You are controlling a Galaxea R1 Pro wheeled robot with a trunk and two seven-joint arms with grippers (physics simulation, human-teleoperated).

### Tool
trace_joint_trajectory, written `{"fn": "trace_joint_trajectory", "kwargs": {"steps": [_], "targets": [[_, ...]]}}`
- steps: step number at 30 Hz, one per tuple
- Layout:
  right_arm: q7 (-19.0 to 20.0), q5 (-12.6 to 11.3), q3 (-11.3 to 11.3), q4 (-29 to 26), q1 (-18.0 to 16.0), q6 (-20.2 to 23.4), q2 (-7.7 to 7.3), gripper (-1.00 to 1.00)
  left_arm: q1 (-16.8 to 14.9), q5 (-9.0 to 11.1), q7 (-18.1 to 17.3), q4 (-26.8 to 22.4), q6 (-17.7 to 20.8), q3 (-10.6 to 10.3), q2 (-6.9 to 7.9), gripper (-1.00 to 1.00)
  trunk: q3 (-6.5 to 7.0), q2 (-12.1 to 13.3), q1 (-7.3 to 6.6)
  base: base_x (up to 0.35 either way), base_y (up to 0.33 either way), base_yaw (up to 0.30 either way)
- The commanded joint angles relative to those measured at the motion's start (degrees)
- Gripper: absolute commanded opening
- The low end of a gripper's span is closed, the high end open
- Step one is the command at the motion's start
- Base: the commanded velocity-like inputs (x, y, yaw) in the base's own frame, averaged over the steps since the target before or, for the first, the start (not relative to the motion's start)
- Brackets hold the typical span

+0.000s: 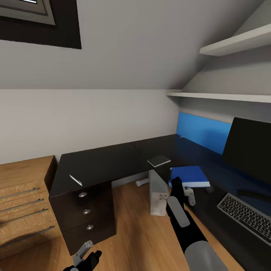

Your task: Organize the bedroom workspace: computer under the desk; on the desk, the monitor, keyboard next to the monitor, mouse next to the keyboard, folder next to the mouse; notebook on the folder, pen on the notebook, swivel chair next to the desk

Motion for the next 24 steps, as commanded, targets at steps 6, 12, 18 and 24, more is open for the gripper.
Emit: {"fn": "trace_joint_trajectory", "kwargs": {"steps": [6, 12, 18, 24], "targets": [[-0.3, 0.1, 0.3, 0.1, -0.1, -2.6, 0.0, -1.0, 0.0, 0.6, 0.4, 0.0, 0.3, 0.1, -0.03, 1.0, -0.07, 0.0, 0.02, 0.249, 0.186, -0.013], [-5.1, 0.0, 0.4, 0.2, -0.4, -3.4, 0.0, -1.0, 0.0, 0.6, 0.3, 0.1, 0.3, 0.1, -0.03, 1.0, -0.07, 0.0, 0.02, 0.271, 0.18, -0.002], [-8.3, 0.0, 0.4, 0.3, -0.7, -3.8, 0.0, -1.0, 0.0, 0.5, 0.3, 0.2, 0.2, -0.1, -0.04, 1.0, -0.12, 0.0, 0.02, 0.311, 0.064, 0.0], [-8.7, -0.1, 0.2, 0.3, -0.8, -3.8, 0.0, -1.0, 0.0, 0.5, 0.2, 0.2, 0.2, -0.3, -0.11, 1.0, -0.13, 0.0, 0.02, 0.199, -0.041, 0.0]]}}
